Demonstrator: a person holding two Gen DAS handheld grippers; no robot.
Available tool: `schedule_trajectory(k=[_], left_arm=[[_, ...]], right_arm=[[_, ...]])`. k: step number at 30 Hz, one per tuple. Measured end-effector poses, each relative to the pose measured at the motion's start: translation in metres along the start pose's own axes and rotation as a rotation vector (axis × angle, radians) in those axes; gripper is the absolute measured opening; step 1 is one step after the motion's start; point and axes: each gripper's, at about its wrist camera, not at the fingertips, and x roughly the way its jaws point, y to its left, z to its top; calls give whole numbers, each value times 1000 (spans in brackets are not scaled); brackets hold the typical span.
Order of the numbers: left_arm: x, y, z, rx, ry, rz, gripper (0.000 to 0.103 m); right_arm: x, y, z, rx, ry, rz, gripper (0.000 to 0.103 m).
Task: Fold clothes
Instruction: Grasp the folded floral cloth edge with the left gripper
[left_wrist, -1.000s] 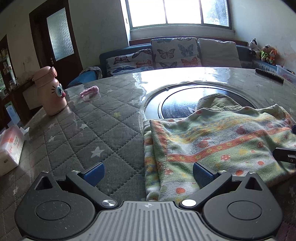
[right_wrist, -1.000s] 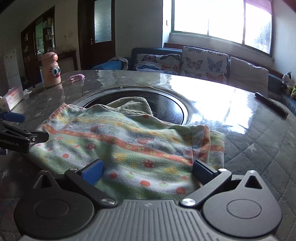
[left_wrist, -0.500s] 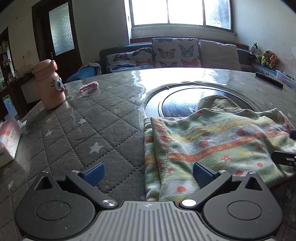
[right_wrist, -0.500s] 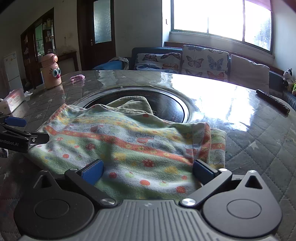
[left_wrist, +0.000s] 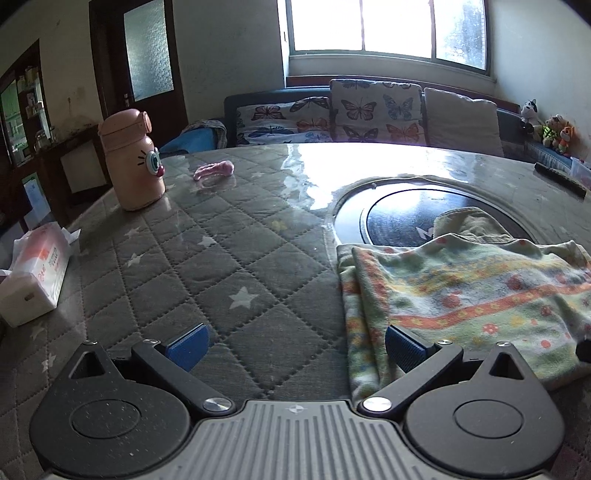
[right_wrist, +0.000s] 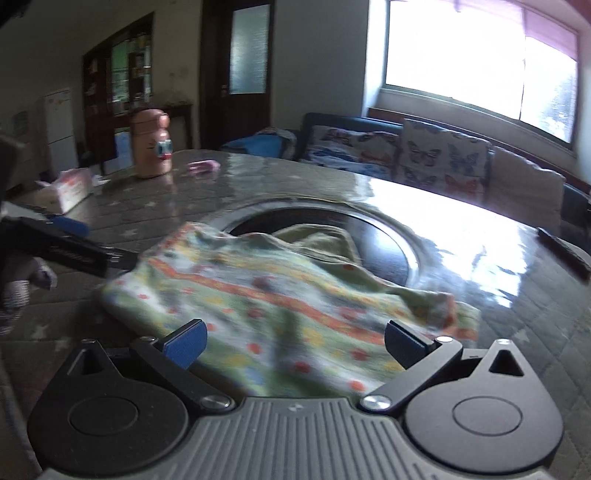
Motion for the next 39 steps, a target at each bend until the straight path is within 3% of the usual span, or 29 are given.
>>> schedule_trajectory(k=[6,12,21,29,35,37,39], left_arm=[[-1,19,9,-82,3,-32,103],[-3,29,16,-116,-3,-74,103],[7,35,15,-195,49,-190,102],[16,37,17,-264,99,-285,97],[21,37,18,-352,150,-347,89],[23,36,20,-387,171,-388,83],[25,33,21,-413,188,-429,82]], right_arm=[[10,40,12,-112,26,123,101],[22,78,19,-243,55,210,84],[41,120,21,-406,77,225,54],[39,119,22,-395,56,237,15],[21,108,26,-351,8,251,9],[15,104,27,-336,-7,252,8],[10,99,28,-320,-19,254,8]])
